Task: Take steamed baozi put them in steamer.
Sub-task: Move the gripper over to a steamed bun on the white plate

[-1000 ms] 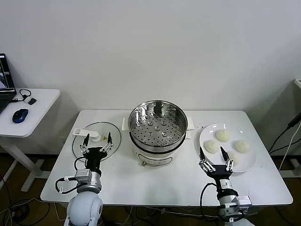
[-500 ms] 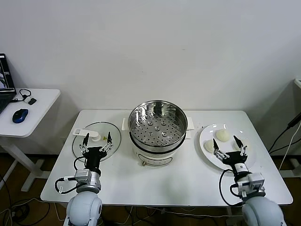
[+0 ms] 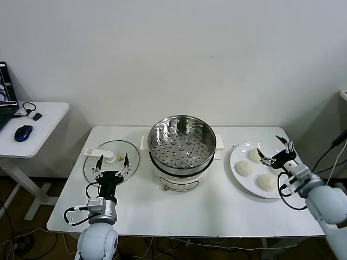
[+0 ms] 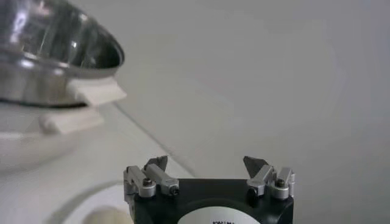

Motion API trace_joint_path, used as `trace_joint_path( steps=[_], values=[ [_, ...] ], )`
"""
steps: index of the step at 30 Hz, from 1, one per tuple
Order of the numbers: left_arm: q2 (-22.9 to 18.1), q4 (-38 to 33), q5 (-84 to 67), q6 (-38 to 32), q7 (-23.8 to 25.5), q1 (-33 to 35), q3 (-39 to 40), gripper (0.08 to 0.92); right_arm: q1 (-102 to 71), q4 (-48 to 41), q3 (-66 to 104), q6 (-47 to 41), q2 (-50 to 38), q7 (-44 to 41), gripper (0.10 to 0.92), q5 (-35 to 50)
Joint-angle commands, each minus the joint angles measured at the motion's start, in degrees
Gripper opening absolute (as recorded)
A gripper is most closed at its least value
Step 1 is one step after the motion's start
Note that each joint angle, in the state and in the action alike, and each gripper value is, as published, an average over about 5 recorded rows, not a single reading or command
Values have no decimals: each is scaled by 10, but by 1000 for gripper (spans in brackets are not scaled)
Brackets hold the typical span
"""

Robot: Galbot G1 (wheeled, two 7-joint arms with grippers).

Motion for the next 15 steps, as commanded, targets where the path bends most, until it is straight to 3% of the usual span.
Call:
trace_joint_path(
  steps=[1,8,15],
  values=[
    [0,-5,-1,-4,2,4,0,823,190,-107,-152,1,-194,-158,823,-19],
    [-1,-1,-2,-8,3,6,2,823,498,-188,-504,62,-248,-260,823,20],
    [-3,10,-2,-17,5,8,5,823,838,-299,-899,138,-184,-344,823,37]
  ],
)
